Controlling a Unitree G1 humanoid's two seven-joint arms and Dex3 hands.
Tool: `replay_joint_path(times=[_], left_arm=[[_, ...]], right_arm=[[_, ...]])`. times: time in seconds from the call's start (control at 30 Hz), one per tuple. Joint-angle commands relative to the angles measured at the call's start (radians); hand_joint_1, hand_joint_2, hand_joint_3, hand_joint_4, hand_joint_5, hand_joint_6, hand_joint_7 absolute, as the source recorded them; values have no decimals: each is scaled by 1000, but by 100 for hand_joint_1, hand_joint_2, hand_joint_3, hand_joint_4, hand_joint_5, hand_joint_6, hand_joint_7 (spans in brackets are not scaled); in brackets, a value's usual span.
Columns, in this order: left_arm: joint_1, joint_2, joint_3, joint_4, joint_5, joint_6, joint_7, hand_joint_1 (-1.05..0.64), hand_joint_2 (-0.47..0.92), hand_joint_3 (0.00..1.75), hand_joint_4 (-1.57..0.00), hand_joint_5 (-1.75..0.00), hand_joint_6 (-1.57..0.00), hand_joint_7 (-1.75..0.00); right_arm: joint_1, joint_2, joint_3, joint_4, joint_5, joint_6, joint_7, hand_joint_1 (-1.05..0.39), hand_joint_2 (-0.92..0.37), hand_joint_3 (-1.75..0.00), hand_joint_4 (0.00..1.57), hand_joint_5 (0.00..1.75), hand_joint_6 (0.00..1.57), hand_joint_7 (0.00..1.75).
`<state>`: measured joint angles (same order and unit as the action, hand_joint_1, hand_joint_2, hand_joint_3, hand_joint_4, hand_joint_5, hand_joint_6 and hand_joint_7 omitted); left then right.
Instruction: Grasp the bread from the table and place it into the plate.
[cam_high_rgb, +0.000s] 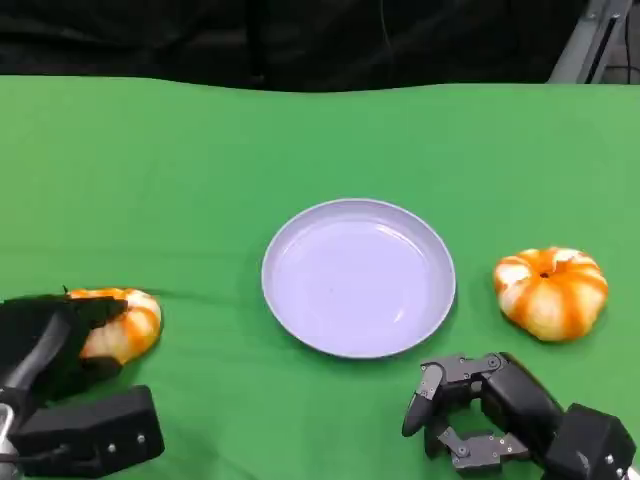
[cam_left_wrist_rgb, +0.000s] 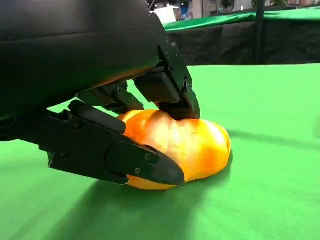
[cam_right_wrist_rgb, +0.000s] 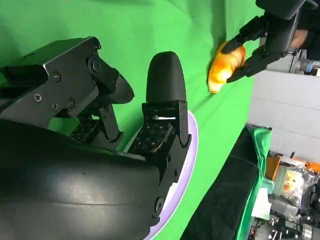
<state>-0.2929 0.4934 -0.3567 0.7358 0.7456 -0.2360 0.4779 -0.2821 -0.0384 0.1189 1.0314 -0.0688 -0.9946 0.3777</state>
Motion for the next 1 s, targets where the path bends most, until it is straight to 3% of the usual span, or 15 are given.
replay_joint_path(times=[0.03,0.07,0.1,0.13,0.17,0.2,0.27,0.33,0.43,0.8,1.0], left_arm=[[24,11,5,4,-16,27,-36,-13,79,1,-86,-6,-98,-5],[24,10,6,2,-17,32,-37,-13,80,0,-87,-13,-101,-5],[25,10,4,-2,-15,41,-36,-14,80,0,-77,-38,-103,-3],[25,9,0,-6,-8,55,-32,-17,81,0,-60,-87,-109,-5],[26,9,-3,-9,-3,65,-29,-19,82,0,-53,-109,-110,-8],[27,7,-4,-13,-2,78,-31,-21,82,0,-45,-136,-98,-41],[31,4,-4,-21,-3,89,-32,-20,82,0,-42,-167,-61,-129],[34,3,-4,-23,-7,90,-31,-18,81,0,-47,-173,-50,-159],[37,0,-1,-22,-19,87,-37,-15,82,0,-52,-174,-43,-172],[40,-9,15,-13,-64,36,-20,-8,79,0,-62,-175,-46,-175],[49,3,18,-34,-64,-4,22,-7,79,0,-60,-175,-46,-175]], right_arm=[[-5,-11,-5,-5,2,-2,-3,20,-59,-106,97,141,95,107],[-5,-11,-5,-6,0,-2,-5,20,-59,-106,97,141,95,107],[-4,-12,-4,-8,0,1,-4,20,-59,-105,97,141,95,107],[-3,-12,-4,-10,0,3,-4,20,-60,-105,97,141,95,107],[-3,-13,-4,-11,0,3,-3,20,-60,-105,96,141,95,107],[-3,-14,-3,-11,-2,1,-5,20,-60,-105,96,141,95,107],[-3,-14,-3,-9,-3,-4,-6,20,-60,-105,97,141,96,107],[-3,-14,-3,-8,-2,-5,-6,21,-60,-105,97,141,95,107],[-2,-12,-4,-7,4,-5,0,21,-60,-105,97,141,95,107],[-4,-12,-5,-6,5,0,0,20,-60,-104,97,141,96,107],[-8,-9,-6,-1,7,-3,3,21,-61,-104,97,141,96,108]])
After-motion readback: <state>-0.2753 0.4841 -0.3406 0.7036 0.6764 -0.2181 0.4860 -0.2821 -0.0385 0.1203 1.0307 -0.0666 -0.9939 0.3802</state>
